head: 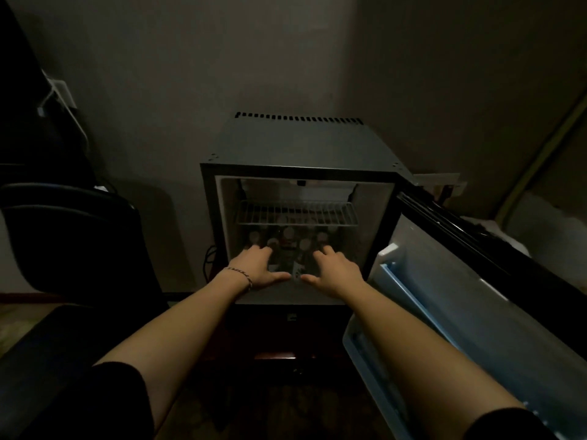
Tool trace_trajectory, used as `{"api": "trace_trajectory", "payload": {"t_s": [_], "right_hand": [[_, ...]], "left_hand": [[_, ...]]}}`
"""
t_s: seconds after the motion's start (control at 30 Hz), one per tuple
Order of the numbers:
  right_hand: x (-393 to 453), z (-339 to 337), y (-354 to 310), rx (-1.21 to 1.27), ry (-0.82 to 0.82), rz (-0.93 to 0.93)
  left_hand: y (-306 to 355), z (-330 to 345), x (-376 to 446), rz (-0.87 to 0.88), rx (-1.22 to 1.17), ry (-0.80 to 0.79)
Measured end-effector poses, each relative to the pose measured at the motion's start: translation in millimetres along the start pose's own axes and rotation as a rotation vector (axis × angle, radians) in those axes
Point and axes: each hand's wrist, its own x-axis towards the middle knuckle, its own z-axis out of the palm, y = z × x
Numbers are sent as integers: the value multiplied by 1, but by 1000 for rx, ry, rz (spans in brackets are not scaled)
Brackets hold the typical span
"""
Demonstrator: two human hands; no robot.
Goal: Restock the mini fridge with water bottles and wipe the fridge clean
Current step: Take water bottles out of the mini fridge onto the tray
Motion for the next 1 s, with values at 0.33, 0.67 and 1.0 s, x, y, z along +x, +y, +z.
{"api": "trace_trajectory", "payload": {"t_s": [0.33, 0.67, 1.0], "right_hand": [[90, 49, 11, 168, -24, -33], [117, 63, 16, 201, 74, -48], [108, 68, 12, 238, -20, -68]], "left_hand": [[-8, 23, 66, 120, -96, 47], [-10, 32, 72, 212, -204, 160], [-20, 42, 71, 67, -220, 184]]}}
